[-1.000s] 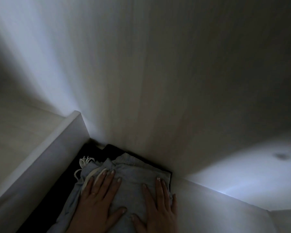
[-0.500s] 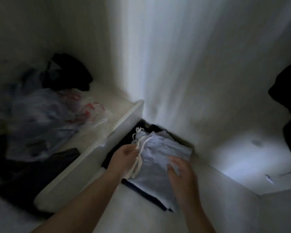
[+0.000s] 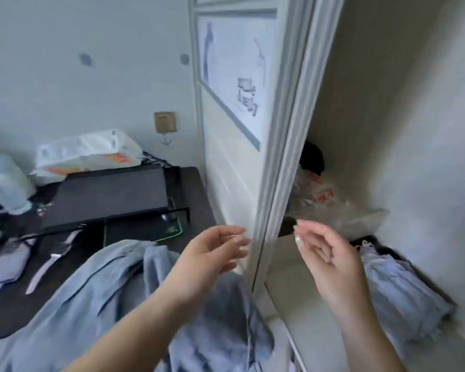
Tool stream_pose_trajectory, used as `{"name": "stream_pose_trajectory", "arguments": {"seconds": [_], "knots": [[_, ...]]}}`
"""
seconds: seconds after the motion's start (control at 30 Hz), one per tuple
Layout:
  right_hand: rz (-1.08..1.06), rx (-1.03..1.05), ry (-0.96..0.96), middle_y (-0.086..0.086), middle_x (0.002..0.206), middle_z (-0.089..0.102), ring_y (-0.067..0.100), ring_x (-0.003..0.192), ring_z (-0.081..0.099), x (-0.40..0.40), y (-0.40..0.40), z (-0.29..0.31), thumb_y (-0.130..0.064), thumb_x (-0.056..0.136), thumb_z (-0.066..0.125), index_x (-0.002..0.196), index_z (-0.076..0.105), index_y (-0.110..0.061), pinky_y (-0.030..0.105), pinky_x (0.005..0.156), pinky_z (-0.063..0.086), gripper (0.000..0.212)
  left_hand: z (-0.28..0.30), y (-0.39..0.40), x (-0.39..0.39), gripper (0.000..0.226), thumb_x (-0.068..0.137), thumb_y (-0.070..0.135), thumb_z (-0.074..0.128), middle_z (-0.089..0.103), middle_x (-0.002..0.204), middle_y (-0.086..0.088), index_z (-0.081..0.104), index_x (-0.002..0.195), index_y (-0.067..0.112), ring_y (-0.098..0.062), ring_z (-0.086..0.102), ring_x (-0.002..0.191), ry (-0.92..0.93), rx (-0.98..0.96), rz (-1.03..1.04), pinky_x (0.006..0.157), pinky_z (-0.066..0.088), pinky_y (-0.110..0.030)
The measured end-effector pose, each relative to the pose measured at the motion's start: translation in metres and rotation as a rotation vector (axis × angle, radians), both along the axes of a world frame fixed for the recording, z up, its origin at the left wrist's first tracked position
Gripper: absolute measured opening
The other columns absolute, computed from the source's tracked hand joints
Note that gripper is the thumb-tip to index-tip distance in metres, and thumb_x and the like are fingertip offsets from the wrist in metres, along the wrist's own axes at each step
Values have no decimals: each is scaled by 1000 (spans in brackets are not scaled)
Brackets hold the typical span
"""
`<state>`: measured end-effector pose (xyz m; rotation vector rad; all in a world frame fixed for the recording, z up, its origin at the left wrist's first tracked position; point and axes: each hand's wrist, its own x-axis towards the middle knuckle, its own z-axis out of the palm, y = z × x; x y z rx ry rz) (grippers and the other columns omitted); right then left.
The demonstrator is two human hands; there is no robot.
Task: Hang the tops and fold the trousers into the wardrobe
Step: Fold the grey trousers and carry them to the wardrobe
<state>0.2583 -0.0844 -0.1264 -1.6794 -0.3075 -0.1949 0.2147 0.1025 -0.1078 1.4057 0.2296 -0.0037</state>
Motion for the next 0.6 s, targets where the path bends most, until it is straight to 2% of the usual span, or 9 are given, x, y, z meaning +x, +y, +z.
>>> {"name": "stream_pose_trajectory", "arguments": {"seconds": [0.13, 0.27, 0.33, 0.43, 0.53, 0.6], "knots": [[277, -38, -44, -18, 100, 70, 0, 99, 64, -75, 97, 26, -8, 86, 64, 90, 69, -35, 10, 86, 45, 29, 18, 89, -124, 21, 78, 28, 66, 73, 93, 0, 67, 97, 18, -9, 66, 81, -50, 11, 264, 84, 48, -32], [539, -89, -85, -17, 99, 69, 0, 96, 64, -150, 182, 35, -25, 85, 66, 93, 67, -32, 13, 87, 48, 11, 12, 158, -239, 12, 90, 16, 59, 74, 89, 0, 69, 92, 19, -10, 66, 76, -11, -12, 539, 78, 49, -31], [707, -104, -84, -16, 100, 69, 1, 97, 64, -194, 229, 36, -29, 81, 63, 99, 66, -28, 13, 88, 48, 18, 6, 189, -304, 13, 92, 16, 57, 74, 89, 2, 70, 94, 20, -9, 66, 76, 17, -19, 694, 76, 49, -32], [935, -132, -50, -14, 101, 69, 4, 97, 65, -254, 294, 28, -18, 85, 66, 101, 65, -26, 14, 87, 49, 18, -4, 224, -397, 12, 92, 16, 57, 74, 90, 0, 69, 96, 18, -10, 65, 78, 44, -30, 939, 80, 50, -33], [1111, -153, -39, -13, 99, 70, 3, 96, 65, -306, 345, 20, -40, 81, 69, 100, 66, -27, 15, 84, 49, 23, -15, 243, -469, 11, 93, 13, 57, 74, 86, 1, 67, 96, 15, -11, 65, 76, 62, -77, 1137, 77, 49, -29], [1244, -196, 5, -16, 97, 69, 1, 94, 64, -340, 378, 11, -24, 81, 69, 101, 66, -26, 11, 82, 48, 20, -22, 250, -515, 12, 93, 12, 56, 73, 87, 1, 67, 98, 13, -13, 65, 77, 75, -92, 1253, 79, 49, -30]]}}
